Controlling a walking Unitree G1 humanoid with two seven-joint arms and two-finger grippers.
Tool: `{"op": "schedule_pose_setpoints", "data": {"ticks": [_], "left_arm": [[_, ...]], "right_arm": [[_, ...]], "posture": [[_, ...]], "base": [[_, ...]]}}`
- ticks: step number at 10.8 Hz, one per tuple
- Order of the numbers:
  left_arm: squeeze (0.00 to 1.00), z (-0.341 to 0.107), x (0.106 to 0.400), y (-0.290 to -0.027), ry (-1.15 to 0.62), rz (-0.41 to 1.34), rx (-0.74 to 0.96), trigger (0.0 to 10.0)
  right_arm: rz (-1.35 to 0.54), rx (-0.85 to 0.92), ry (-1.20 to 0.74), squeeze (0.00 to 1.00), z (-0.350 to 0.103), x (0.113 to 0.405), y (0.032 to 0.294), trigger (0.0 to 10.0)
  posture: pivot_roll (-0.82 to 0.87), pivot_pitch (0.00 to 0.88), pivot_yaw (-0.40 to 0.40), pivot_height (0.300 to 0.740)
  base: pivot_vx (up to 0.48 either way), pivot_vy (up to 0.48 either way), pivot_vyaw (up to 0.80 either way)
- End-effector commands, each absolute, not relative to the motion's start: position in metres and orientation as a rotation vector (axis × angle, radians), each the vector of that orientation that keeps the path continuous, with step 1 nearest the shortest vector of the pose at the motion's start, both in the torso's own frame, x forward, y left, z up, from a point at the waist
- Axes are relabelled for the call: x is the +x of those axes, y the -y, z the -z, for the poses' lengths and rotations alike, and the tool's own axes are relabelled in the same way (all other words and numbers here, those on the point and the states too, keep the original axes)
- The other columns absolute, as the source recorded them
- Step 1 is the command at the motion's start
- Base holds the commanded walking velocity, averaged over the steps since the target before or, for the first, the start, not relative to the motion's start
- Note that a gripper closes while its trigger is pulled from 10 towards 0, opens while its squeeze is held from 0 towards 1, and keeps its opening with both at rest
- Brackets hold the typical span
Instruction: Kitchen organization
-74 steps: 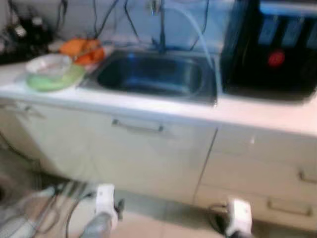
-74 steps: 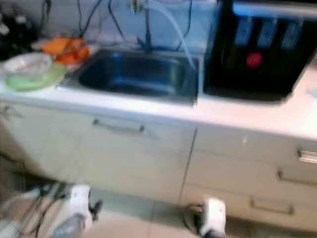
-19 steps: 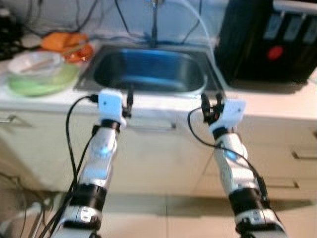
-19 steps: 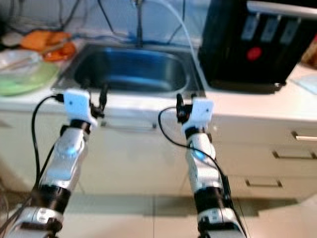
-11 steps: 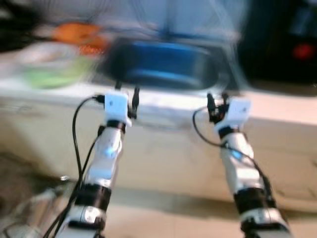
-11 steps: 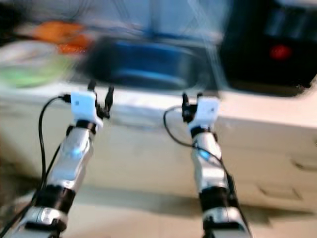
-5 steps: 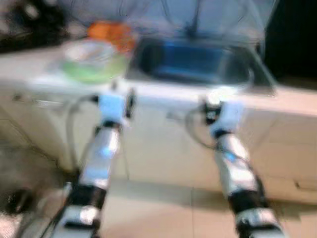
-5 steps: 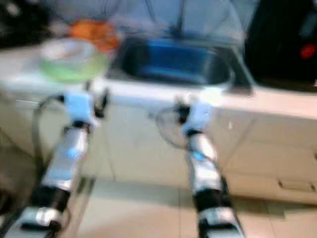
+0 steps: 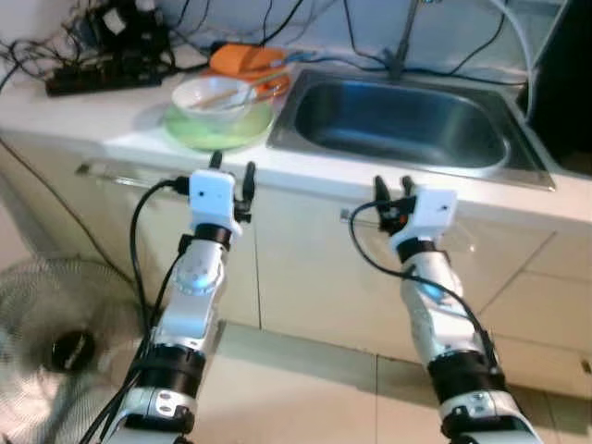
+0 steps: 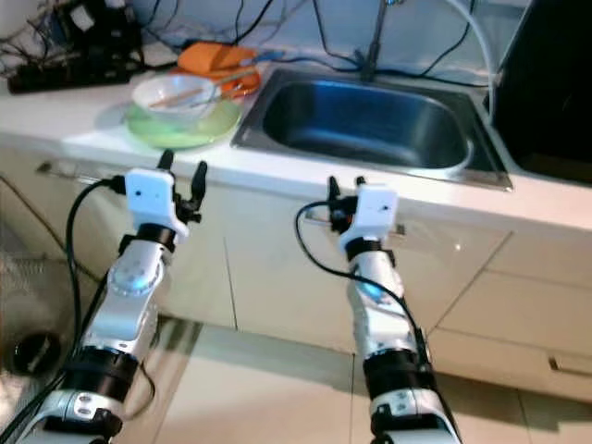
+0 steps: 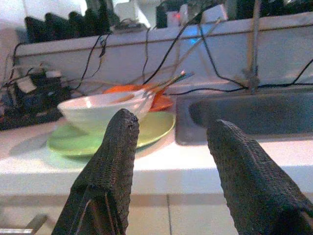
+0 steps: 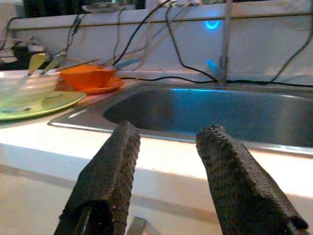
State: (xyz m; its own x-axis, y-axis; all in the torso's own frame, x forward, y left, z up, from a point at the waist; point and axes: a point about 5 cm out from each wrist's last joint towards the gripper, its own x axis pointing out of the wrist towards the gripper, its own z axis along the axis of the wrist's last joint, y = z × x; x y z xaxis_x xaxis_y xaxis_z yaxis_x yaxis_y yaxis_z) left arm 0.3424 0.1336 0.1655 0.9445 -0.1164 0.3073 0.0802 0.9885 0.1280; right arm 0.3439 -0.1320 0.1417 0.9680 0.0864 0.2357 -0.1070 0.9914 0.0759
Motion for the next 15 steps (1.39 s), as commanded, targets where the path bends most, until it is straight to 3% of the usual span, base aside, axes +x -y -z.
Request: {"op": "schedule_pose_setpoints", "data": {"ticks": [1, 15], "left_arm": [[0.00, -0.1680, 0.3422, -0.1348, 0.327, 0.100, 0.117, 10.0], [0.00, -0.1711, 0.3411, -0.1323, 0.346, 0.117, 0.117, 10.0]], "right_arm": [[-0.105, 0.108, 0.249, 0.00, -0.1451, 0.3446, 0.1309, 10.0], [-0.107, 0.103, 0.257, 0.00, -0.1452, 0.3452, 0.1299, 10.0]], "posture": [[0.18, 0.023, -0.019, 0.740], [0.19, 0.014, -0.017, 0.740]], "base": [[0.345, 0.000, 0.00], [0.347, 0.000, 0.03]]}}
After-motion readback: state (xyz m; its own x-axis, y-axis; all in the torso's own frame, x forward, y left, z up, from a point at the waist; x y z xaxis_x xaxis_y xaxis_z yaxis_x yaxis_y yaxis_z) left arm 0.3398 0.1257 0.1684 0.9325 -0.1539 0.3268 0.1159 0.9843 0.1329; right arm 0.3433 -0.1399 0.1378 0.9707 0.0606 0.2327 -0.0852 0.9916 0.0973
